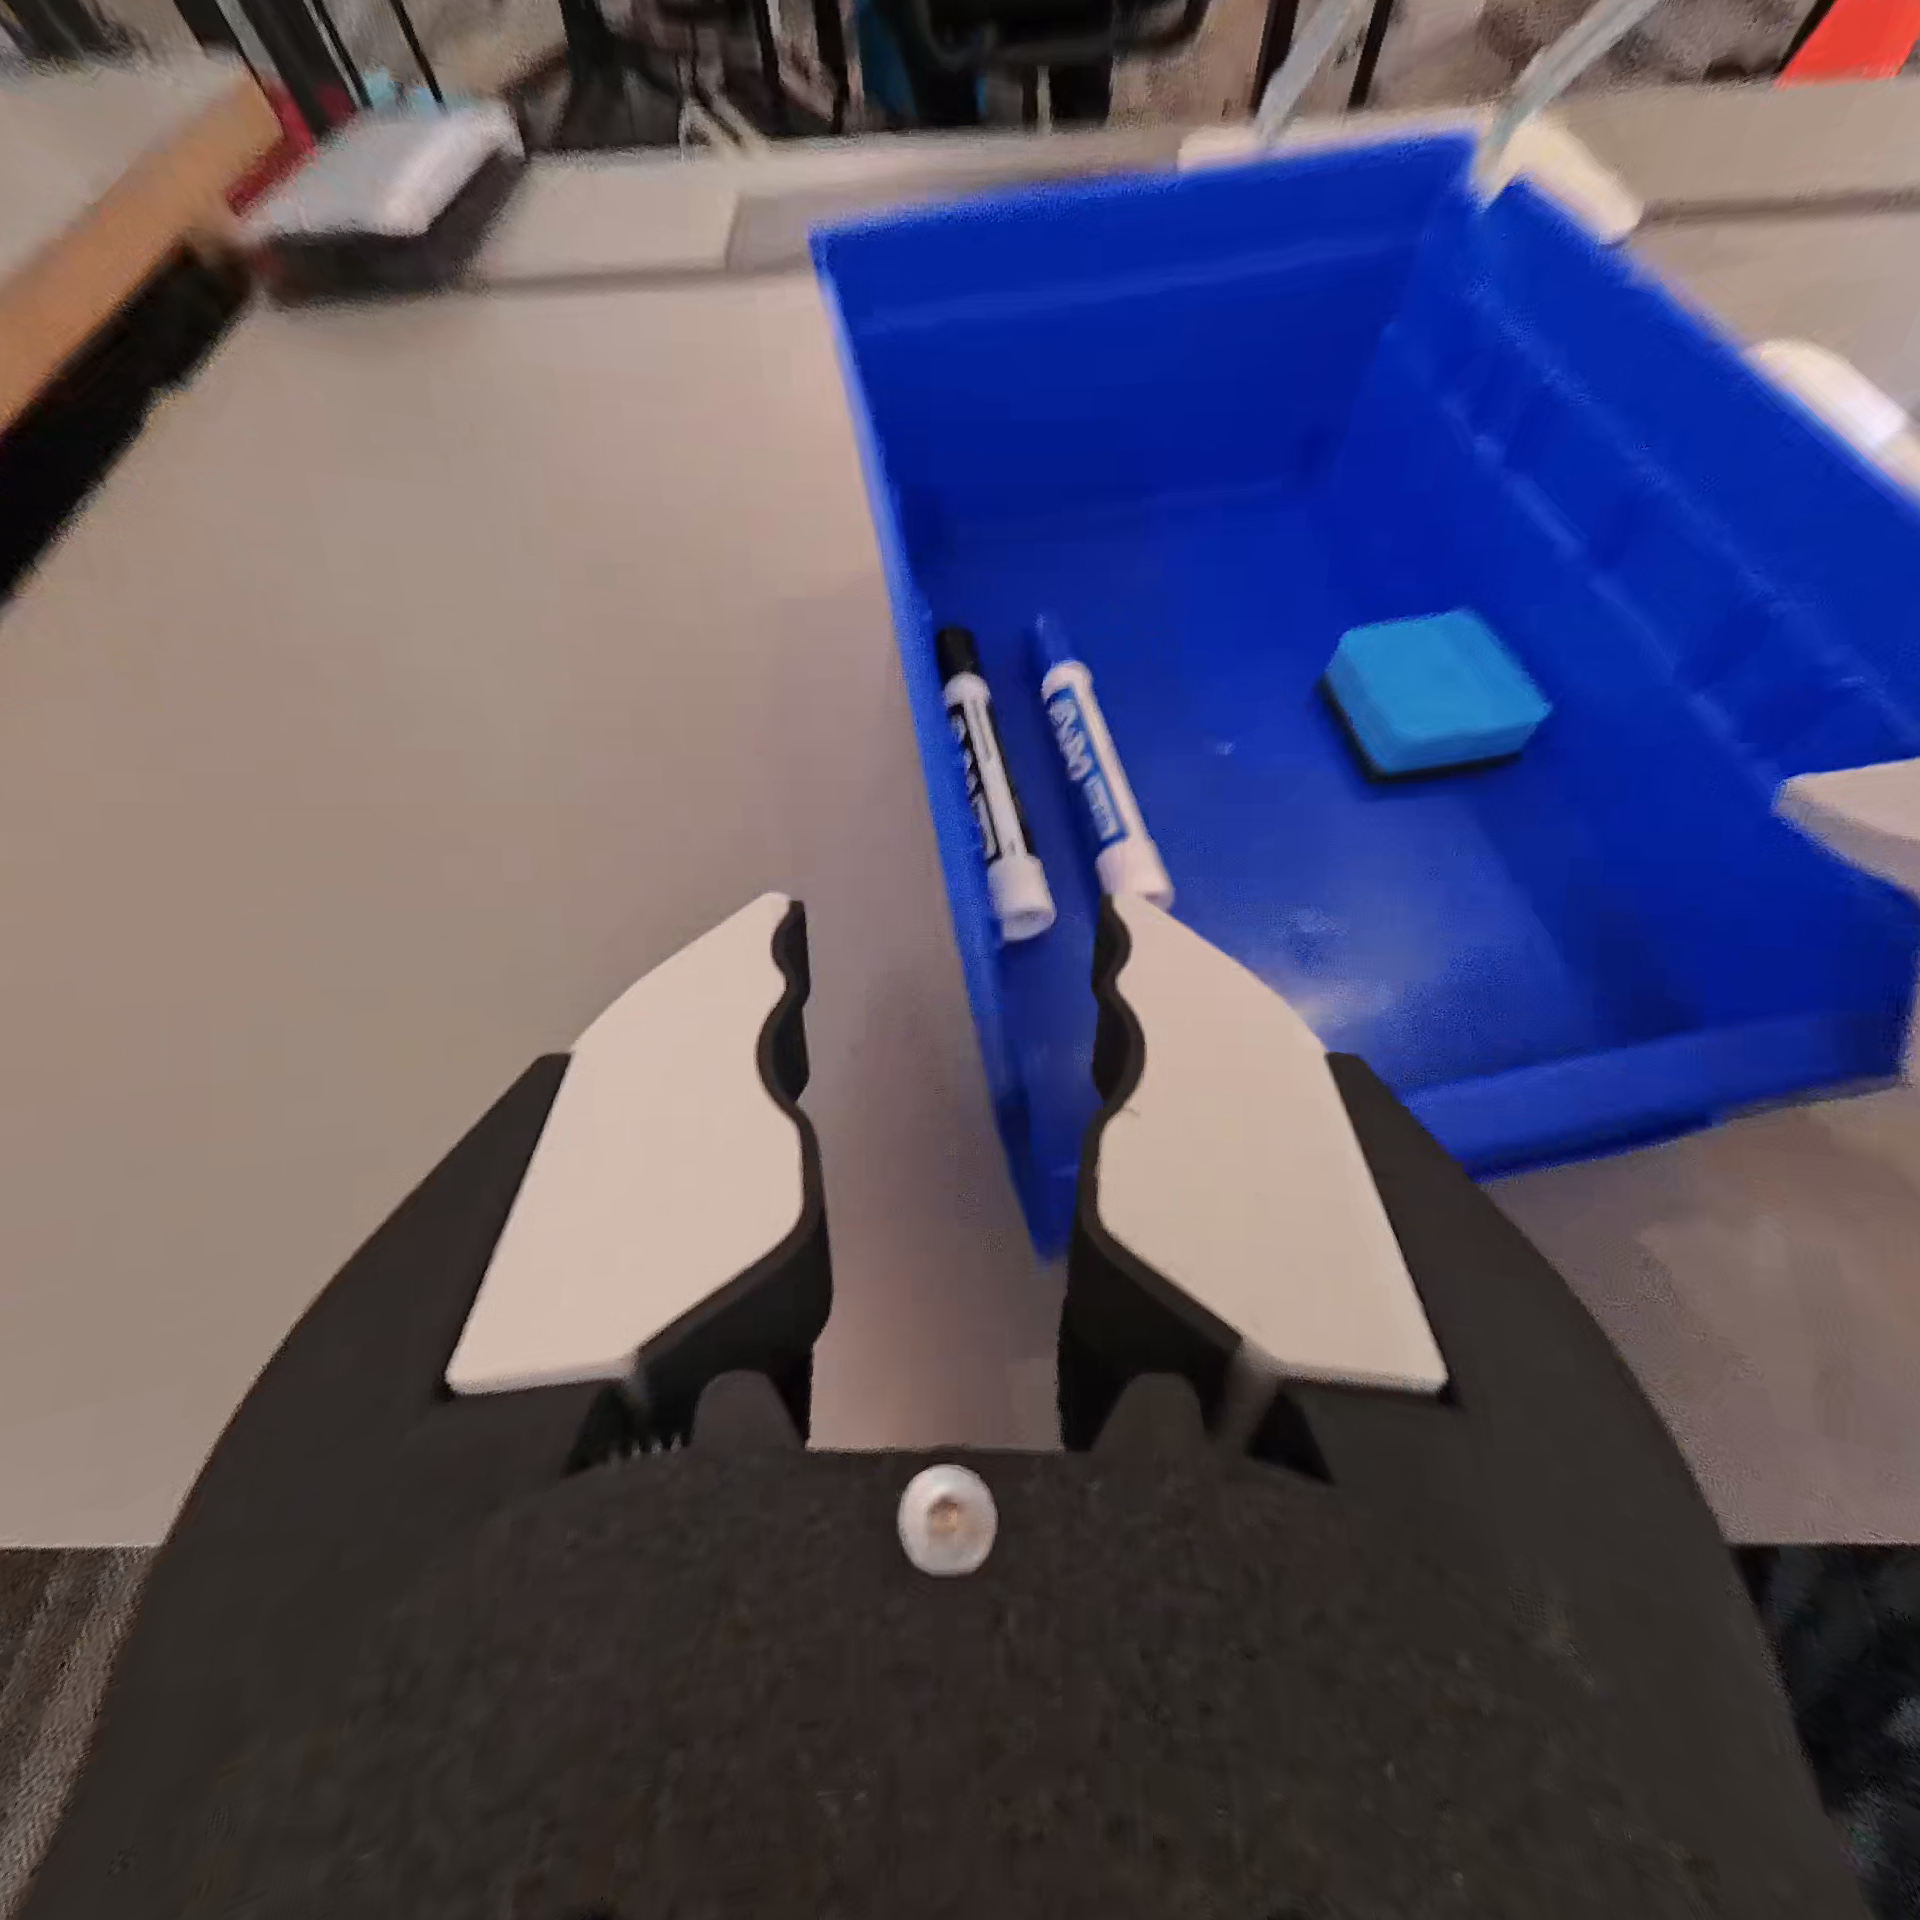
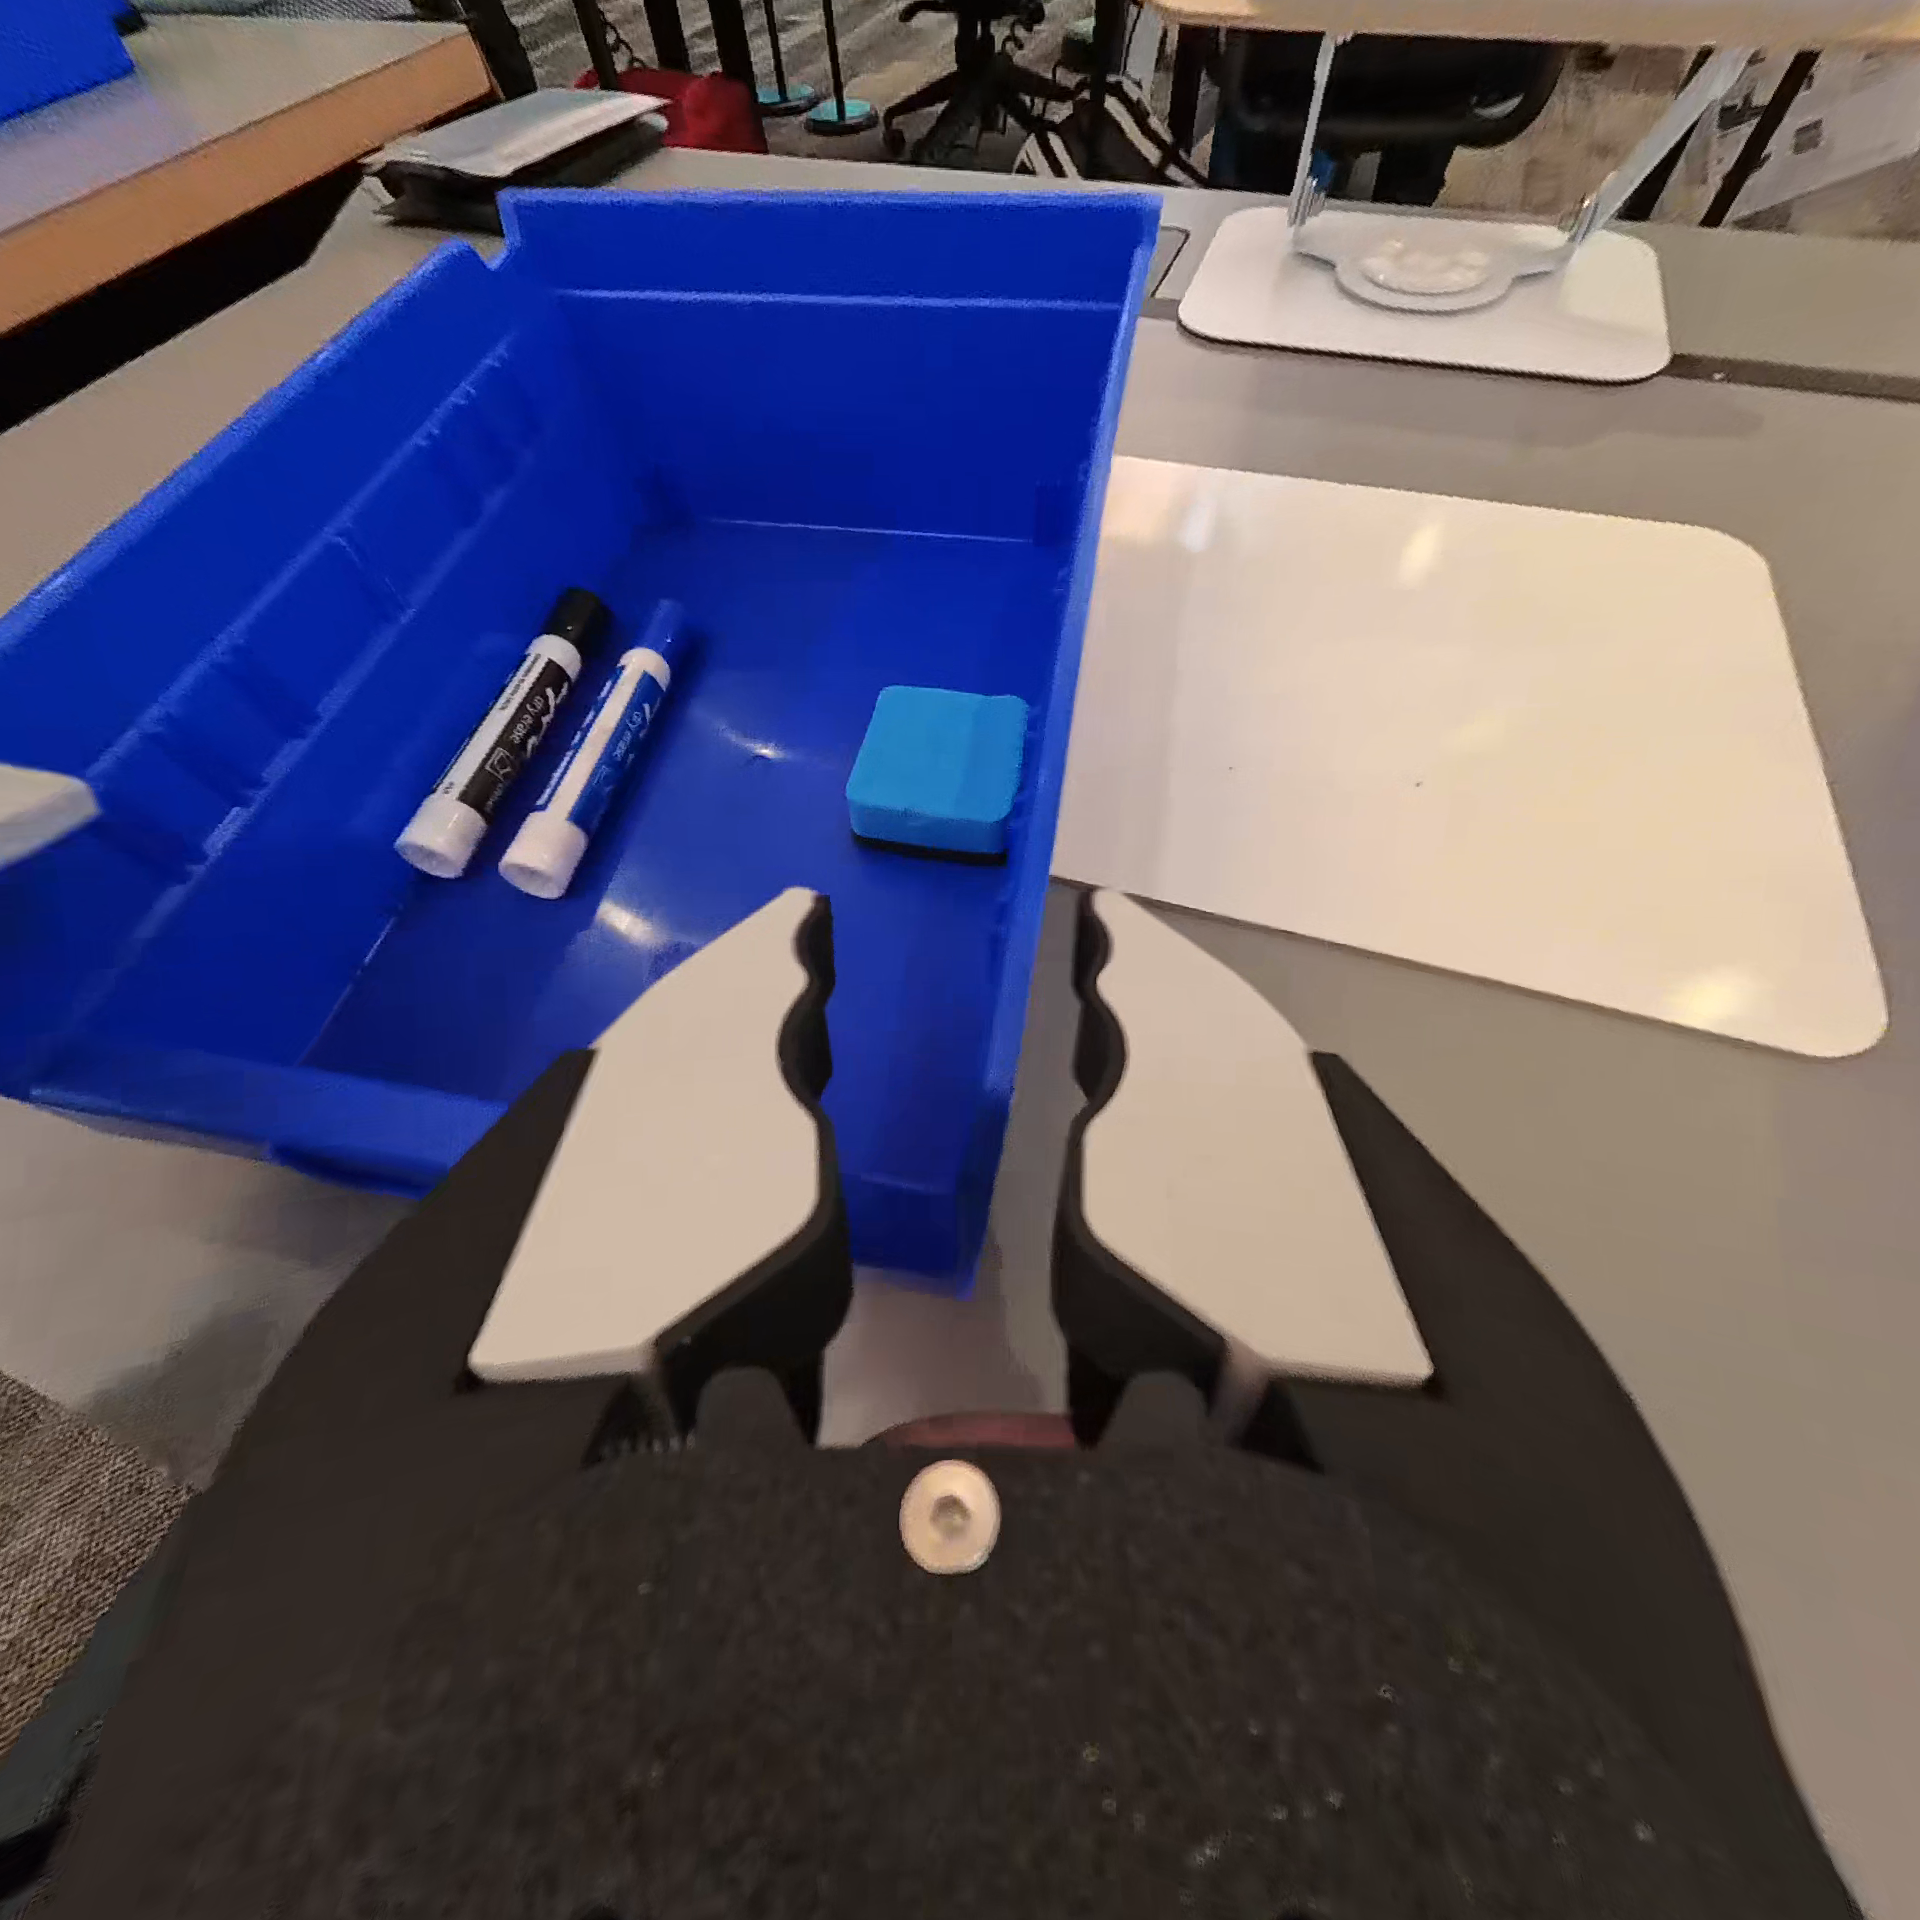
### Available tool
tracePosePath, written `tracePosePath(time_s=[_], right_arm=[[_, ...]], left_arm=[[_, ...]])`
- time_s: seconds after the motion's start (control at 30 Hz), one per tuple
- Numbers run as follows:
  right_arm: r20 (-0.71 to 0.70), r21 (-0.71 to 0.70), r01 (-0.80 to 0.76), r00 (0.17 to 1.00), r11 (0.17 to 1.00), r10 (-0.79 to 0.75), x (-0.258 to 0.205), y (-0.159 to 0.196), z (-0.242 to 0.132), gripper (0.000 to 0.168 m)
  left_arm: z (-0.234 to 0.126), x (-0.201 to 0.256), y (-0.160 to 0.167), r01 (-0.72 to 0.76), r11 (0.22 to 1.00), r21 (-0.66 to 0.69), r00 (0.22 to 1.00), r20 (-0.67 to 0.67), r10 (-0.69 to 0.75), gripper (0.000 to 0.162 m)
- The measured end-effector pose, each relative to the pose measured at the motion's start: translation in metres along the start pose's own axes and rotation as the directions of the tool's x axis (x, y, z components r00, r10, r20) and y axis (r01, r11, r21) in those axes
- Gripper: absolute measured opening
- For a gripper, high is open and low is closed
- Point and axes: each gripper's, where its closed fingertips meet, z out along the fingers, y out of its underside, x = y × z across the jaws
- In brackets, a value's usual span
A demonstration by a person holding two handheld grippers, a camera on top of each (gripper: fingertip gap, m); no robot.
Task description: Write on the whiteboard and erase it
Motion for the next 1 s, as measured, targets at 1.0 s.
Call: tracePosePath(time_s=[1.0], right_arm=[[0.045, 0.021, -0.133, 0.99, 0.991, 0.132, -0.148, -0.072, 0.18, 0.011]], left_arm=[[0.141, -0.2, -0.039, 0.048, 0.996, -0.074, 0.998, -0.044, -0.051, 0.005]])
